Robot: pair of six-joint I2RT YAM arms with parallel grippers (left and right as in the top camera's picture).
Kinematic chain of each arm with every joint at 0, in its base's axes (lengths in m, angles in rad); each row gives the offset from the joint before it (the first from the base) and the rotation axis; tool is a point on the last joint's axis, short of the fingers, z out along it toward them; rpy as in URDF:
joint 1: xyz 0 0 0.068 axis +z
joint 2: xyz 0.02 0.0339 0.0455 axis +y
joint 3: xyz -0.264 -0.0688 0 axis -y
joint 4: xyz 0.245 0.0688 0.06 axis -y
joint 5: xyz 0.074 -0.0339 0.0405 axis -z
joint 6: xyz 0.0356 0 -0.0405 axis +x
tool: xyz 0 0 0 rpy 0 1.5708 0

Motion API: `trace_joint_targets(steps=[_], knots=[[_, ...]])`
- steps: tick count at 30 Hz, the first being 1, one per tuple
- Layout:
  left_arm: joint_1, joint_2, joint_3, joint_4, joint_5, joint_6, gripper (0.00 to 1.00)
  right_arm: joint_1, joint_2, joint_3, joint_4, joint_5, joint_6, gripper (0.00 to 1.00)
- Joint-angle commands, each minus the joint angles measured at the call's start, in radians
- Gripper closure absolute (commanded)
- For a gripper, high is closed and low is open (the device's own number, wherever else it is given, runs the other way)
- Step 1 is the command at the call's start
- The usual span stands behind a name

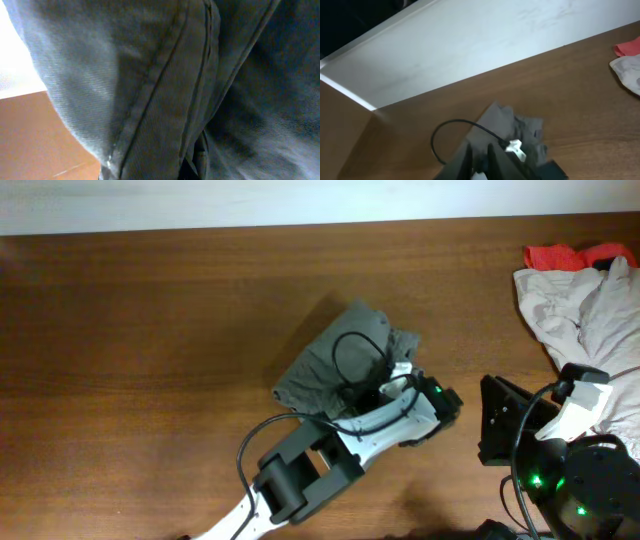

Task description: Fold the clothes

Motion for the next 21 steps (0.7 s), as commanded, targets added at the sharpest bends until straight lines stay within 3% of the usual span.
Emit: trace_joint_targets(steps=[1,4,6,7,9,10,17,21], knots=[[-0.050,0.021,-0.006,-0.004,0.000,0.013,0.94,0.000,0.002,-0.006,0.003,0.020,-0.011,0.83],[-0.083,0.021,-0.006,-0.003,0.003,0.013,0.94,0.000,0.003,-0.006,0.001,0.020,-0.010,0.83],[-0.097,0.021,-0.006,0.005,0.006,0.013,0.87,0.000,0.004,-0.006,-0.011,0.020,-0.010,0.83],[-0.101,0.021,-0.006,0.013,0.014,0.014,0.76,0.000,0.005,-0.006,-0.018,0.020,-0.010,0.83],[-0.103,0.021,-0.006,0.033,0.033,0.013,0.42,0.000,0.010,-0.006,-0.032,0.020,-0.010,0.83],[-0.103,0.021,-0.006,0.042,0.040,0.014,0.37,0.000,0.012,-0.006,-0.036,0.020,-0.010,0.82],[-0.100,0.021,0.014,0.007,0.080,0.012,0.33,0.000,0.014,-0.006,-0.039,0.055,-0.010,0.73],[-0.085,0.018,0.100,-0.096,0.080,-0.082,0.33,0.000,0.014,-0.006,-0.037,0.067,-0.010,0.69]])
